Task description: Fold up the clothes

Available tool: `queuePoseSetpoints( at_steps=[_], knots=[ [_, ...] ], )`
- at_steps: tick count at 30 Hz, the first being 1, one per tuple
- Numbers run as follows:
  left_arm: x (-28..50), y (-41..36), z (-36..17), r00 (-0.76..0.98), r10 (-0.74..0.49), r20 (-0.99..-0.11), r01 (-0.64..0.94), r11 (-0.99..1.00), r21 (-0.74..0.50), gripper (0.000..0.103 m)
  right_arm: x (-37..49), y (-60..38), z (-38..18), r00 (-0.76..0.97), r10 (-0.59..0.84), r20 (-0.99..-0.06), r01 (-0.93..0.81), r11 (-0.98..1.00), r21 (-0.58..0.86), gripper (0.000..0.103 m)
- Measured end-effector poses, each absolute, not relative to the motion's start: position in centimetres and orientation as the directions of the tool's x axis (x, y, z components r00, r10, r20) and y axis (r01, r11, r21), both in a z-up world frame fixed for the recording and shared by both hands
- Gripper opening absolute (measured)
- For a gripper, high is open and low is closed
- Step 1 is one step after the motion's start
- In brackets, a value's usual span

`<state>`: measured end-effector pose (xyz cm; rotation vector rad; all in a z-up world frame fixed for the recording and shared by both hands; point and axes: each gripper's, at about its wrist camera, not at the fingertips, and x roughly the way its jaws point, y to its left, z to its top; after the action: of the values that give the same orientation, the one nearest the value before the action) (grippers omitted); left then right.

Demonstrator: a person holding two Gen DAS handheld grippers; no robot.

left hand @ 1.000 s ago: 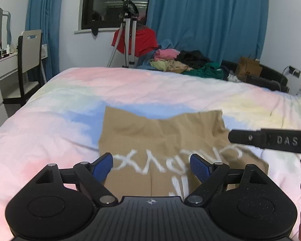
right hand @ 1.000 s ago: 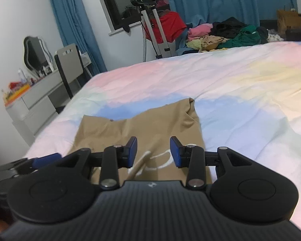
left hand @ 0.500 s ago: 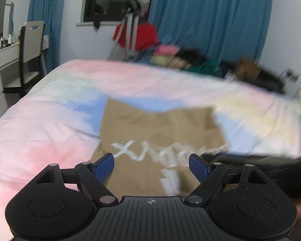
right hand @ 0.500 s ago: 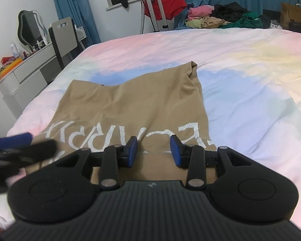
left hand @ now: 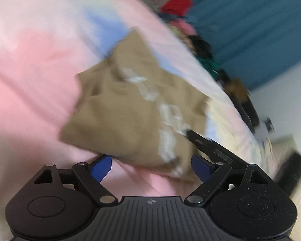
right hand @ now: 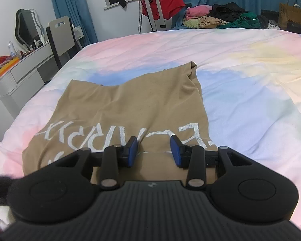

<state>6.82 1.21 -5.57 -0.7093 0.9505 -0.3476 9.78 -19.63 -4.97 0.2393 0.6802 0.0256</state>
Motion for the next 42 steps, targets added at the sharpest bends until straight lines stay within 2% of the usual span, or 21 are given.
queuePoseSetpoints(
  at_steps=[4,11,15,17,22,29,32,34,35,36,38,40,42],
  knots=[
    [7.2,2.9,-6.1,0.611,-0.593,-0.525,-0.083,0.612,-0.787,0.087,9.8,-19.7,-5.0,0.780,0.098,-0.618,0.056,0.973,0.225,0.039],
    [6.1,3.5,-5.0,0.690,-0.628,-0.359,0.026,0.517,-0.856,0.084,9.8,-19.6,-4.9,0.781,0.097,-0.617,0.065,0.970,0.235,0.039],
    [6.9,3.1,-6.2,0.647,-0.595,-0.477,-0.058,0.586,-0.808,0.083,9.8,-19.5,-4.9,0.780,0.098,-0.618,0.063,0.970,0.233,0.039],
    [7.4,3.2,-7.1,0.630,-0.586,-0.510,-0.112,0.581,-0.806,0.074,9.8,-19.4,-4.9,0.780,0.095,-0.618,0.061,0.972,0.226,0.039],
    [7.4,3.9,-7.3,0.660,-0.551,-0.511,-0.158,0.562,-0.812,0.060,9.6,-19.7,-4.8,0.784,0.096,-0.614,0.069,0.968,0.241,0.040],
    [6.7,3.3,-5.9,0.695,-0.527,-0.489,-0.102,0.601,-0.793,0.044,8.9,-19.6,-3.9,0.795,0.093,-0.600,0.086,0.961,0.264,0.041],
    [6.6,3.1,-5.5,0.706,-0.527,-0.474,-0.075,0.610,-0.789,0.040,8.0,-20.1,-2.7,0.810,0.134,-0.571,0.089,0.934,0.345,0.041],
    [6.4,2.9,-5.3,0.712,-0.526,-0.465,-0.057,0.617,-0.785,0.039,7.2,-21.2,-2.0,0.814,0.233,-0.532,0.078,0.864,0.497,0.047],
    [6.2,2.9,-5.3,0.713,-0.526,-0.463,-0.055,0.617,-0.785,0.039,6.7,-21.8,-1.7,0.814,0.287,-0.505,0.070,0.814,0.576,0.061],
    [6.0,2.9,-5.3,0.715,-0.525,-0.461,-0.054,0.617,-0.785,0.039,6.3,-22.4,-1.8,0.810,0.354,-0.467,0.063,0.740,0.669,0.083],
    [5.6,3.0,-5.4,0.714,-0.530,-0.457,-0.065,0.600,-0.798,0.039,5.5,-23.7,-2.7,0.792,0.492,-0.363,0.055,0.534,0.844,0.098],
    [5.5,3.0,-5.6,0.715,-0.534,-0.452,-0.076,0.583,-0.809,0.039,5.3,-24.0,-4.7,0.752,0.593,-0.288,0.087,0.344,0.935,0.096],
    [5.4,2.9,-5.6,0.717,-0.534,-0.449,-0.076,0.580,-0.811,0.038,5.5,-23.7,-6.9,0.714,0.652,-0.255,0.145,0.218,0.965,0.097]
  ],
)
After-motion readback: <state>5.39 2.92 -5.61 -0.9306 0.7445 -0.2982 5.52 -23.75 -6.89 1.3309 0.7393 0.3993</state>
